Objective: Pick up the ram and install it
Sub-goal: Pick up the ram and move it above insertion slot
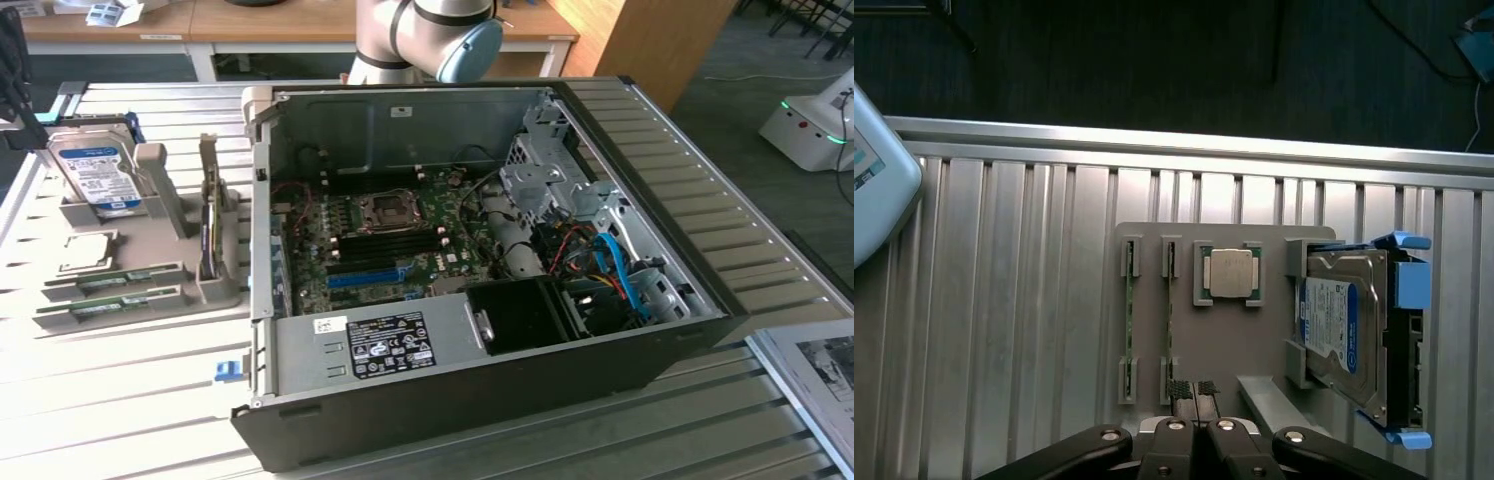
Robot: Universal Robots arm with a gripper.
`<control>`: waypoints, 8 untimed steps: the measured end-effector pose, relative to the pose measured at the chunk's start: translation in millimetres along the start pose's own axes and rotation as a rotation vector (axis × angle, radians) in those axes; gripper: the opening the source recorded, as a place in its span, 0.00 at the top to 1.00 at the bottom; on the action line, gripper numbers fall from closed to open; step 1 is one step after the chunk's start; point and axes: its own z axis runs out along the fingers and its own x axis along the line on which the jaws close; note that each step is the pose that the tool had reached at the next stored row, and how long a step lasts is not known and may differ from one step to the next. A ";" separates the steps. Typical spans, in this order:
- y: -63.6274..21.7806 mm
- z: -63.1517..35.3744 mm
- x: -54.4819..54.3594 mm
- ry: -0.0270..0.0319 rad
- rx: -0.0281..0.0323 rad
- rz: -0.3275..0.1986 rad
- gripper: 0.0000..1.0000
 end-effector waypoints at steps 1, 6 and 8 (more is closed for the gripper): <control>0.0 0.0 0.0 0.0000 0.0000 0.000 0.90; 0.0 0.0 0.0 0.0000 0.0000 0.000 0.90; 0.0 0.0 0.0 0.0000 0.0001 0.000 0.90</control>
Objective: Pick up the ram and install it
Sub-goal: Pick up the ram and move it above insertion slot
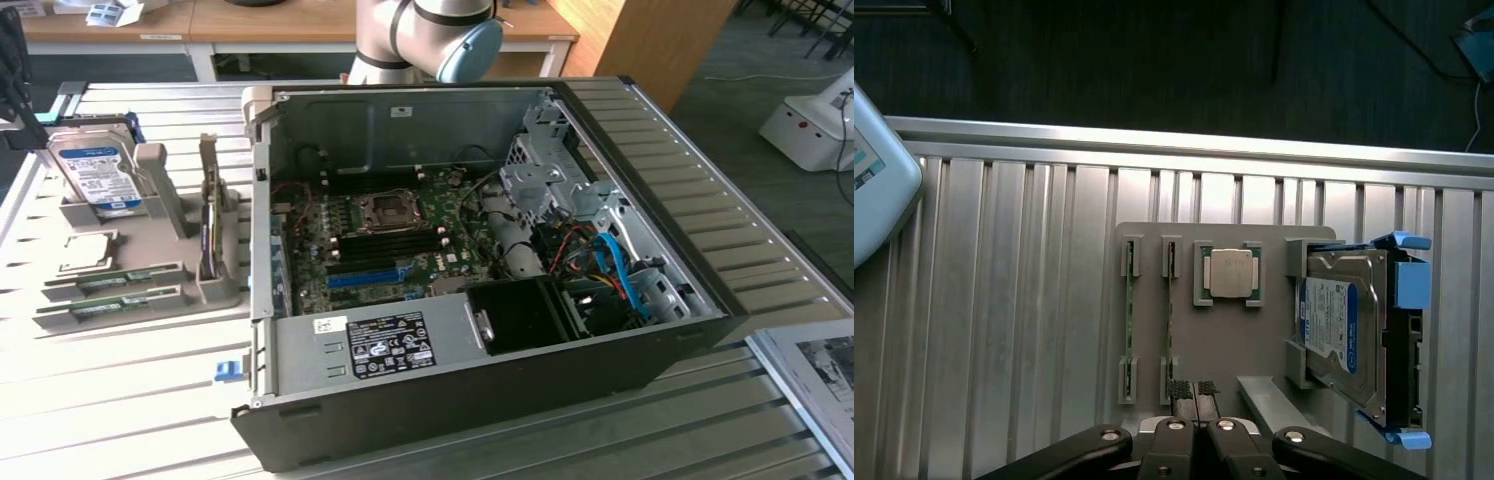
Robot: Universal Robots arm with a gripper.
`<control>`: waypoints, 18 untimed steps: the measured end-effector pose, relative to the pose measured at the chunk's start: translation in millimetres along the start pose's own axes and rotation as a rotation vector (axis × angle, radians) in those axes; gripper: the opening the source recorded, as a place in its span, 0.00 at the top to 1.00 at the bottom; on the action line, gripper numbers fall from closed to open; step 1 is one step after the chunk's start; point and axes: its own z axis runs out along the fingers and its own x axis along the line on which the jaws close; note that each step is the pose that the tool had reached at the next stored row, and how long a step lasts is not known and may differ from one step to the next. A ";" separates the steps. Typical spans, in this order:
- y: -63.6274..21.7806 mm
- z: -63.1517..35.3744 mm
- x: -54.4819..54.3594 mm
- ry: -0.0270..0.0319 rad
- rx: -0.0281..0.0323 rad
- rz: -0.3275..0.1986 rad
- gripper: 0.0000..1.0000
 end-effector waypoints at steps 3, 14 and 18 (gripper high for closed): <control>0.0 0.0 0.0 0.0000 0.0000 0.000 0.90; 0.0 0.0 0.0 0.0000 0.0000 0.000 0.76; 0.0 0.0 0.0 0.0000 0.0000 0.000 0.76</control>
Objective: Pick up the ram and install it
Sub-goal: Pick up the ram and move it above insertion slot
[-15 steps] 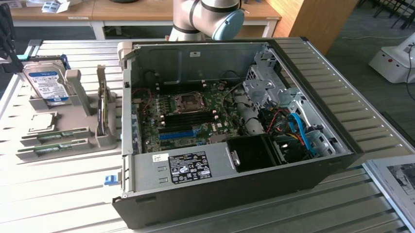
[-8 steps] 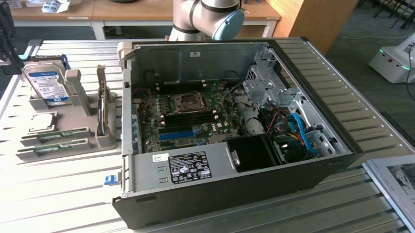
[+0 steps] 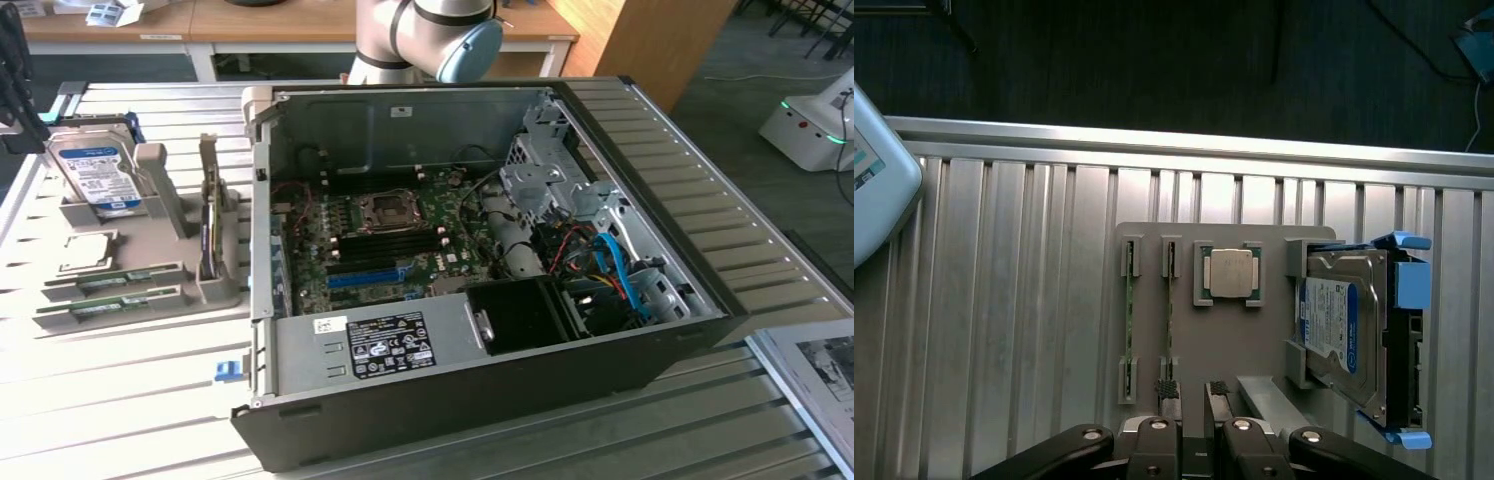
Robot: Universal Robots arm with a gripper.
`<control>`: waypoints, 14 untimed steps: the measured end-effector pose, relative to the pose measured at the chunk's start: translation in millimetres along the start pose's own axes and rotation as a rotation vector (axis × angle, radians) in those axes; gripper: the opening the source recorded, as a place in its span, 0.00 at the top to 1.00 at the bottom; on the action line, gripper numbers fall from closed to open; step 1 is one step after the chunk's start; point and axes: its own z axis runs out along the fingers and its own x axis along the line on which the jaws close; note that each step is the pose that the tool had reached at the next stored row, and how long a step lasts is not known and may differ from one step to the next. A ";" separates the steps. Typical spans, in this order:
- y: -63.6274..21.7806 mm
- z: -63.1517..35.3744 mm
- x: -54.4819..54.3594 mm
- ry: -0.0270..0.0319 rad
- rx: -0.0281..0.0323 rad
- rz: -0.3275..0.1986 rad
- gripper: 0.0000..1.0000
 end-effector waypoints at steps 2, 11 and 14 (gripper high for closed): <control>0.0 0.0 0.0 0.0000 0.0000 0.000 0.76; -0.1 0.5 0.0 -0.0001 0.0002 0.000 0.69; -0.1 3.1 0.1 0.0000 0.0000 0.000 0.69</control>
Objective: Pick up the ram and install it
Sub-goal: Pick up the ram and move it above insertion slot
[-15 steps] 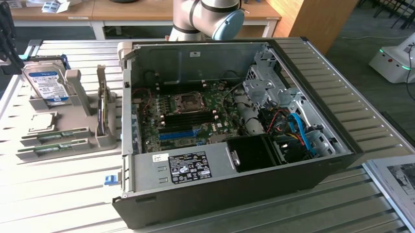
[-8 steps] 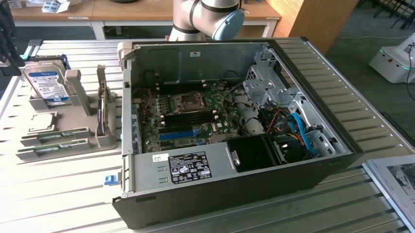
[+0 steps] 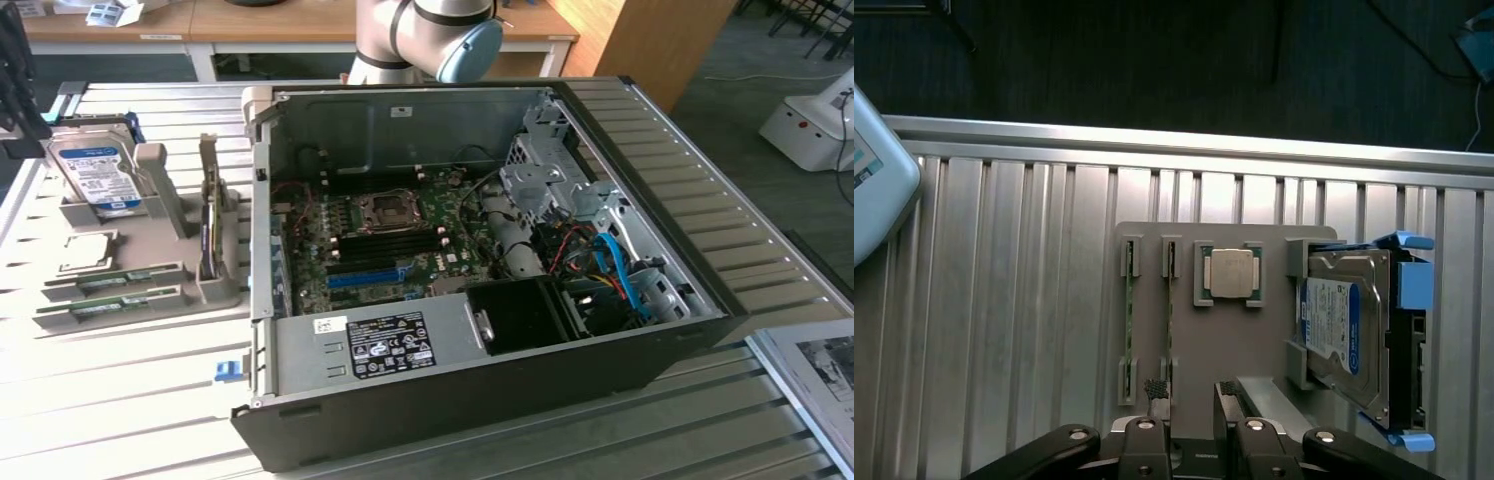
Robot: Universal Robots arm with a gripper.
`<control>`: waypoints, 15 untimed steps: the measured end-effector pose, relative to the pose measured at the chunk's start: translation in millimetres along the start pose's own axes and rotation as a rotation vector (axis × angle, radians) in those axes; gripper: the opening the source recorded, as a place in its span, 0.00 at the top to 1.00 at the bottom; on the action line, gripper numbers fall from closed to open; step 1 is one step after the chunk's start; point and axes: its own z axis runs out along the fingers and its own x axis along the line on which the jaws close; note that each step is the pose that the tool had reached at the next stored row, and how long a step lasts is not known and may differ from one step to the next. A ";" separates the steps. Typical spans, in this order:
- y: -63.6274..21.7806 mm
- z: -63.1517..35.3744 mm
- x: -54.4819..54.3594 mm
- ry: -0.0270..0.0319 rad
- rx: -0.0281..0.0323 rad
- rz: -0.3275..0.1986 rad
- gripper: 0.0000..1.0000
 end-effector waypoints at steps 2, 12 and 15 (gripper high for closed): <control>-0.1 2.7 0.1 0.0000 0.0000 0.000 0.69; -0.7 15.6 0.4 0.0000 -0.0001 0.000 0.69; -0.9 19.3 0.4 0.0000 0.0000 0.000 0.69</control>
